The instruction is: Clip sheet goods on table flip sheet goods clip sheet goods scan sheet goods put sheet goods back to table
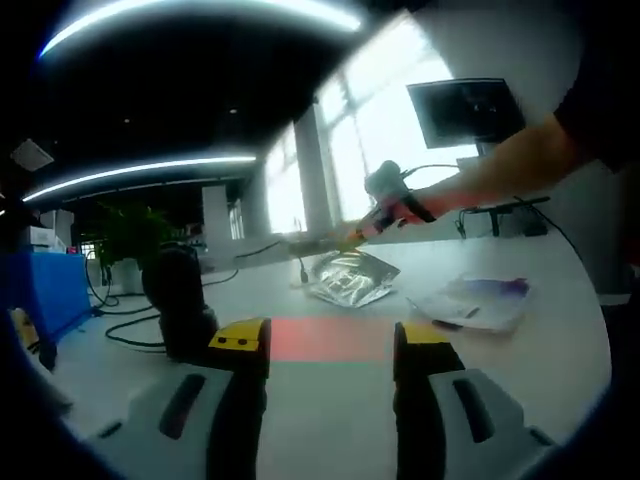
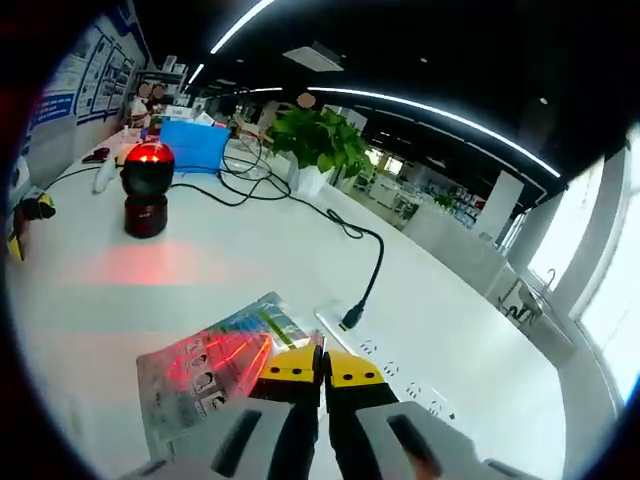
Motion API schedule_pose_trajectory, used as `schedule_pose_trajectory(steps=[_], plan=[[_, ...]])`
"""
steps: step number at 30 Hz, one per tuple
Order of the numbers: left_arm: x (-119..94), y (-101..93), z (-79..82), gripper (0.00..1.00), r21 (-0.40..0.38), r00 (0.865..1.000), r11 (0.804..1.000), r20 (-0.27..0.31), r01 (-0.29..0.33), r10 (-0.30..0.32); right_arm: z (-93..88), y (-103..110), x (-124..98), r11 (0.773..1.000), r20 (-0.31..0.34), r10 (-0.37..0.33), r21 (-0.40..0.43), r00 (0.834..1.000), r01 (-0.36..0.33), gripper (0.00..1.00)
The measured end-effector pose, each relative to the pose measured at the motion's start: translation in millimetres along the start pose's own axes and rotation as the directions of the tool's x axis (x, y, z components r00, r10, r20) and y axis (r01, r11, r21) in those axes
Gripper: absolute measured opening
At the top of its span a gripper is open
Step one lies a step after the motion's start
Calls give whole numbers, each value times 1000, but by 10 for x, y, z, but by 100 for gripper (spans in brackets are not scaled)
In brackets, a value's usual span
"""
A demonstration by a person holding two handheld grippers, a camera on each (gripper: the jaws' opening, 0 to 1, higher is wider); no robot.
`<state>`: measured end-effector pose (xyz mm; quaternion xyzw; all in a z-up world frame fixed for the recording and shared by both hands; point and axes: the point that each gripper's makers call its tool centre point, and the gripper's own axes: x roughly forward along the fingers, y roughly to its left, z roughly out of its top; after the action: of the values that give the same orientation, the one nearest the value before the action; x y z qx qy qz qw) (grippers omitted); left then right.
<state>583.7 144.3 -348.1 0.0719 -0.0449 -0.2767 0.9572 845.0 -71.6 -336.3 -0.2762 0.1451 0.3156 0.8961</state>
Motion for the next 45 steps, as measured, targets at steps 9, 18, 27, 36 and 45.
schedule_pose_trajectory(steps=[9,18,27,36,45], plan=[[3,11,-23,42,3,1000,1000,-10,-4,4,-115,-76,136,1000,-25,-13,-19,1000,13,0],[7,14,-40,42,6,1000,1000,-19,-9,9,-222,-25,233,998,-53,6,-63,999,-9,0],[11,21,-40,42,5,1000,1000,-20,-14,14,-410,-25,409,996,-76,28,-80,997,-34,0],[18,23,-52,42,7,1000,1000,-25,-15,15,-445,-12,422,997,-75,25,-76,997,-31,0],[24,20,-60,42,11,999,1000,-30,-17,18,-477,14,440,999,-58,35,-11,998,-35,6]])
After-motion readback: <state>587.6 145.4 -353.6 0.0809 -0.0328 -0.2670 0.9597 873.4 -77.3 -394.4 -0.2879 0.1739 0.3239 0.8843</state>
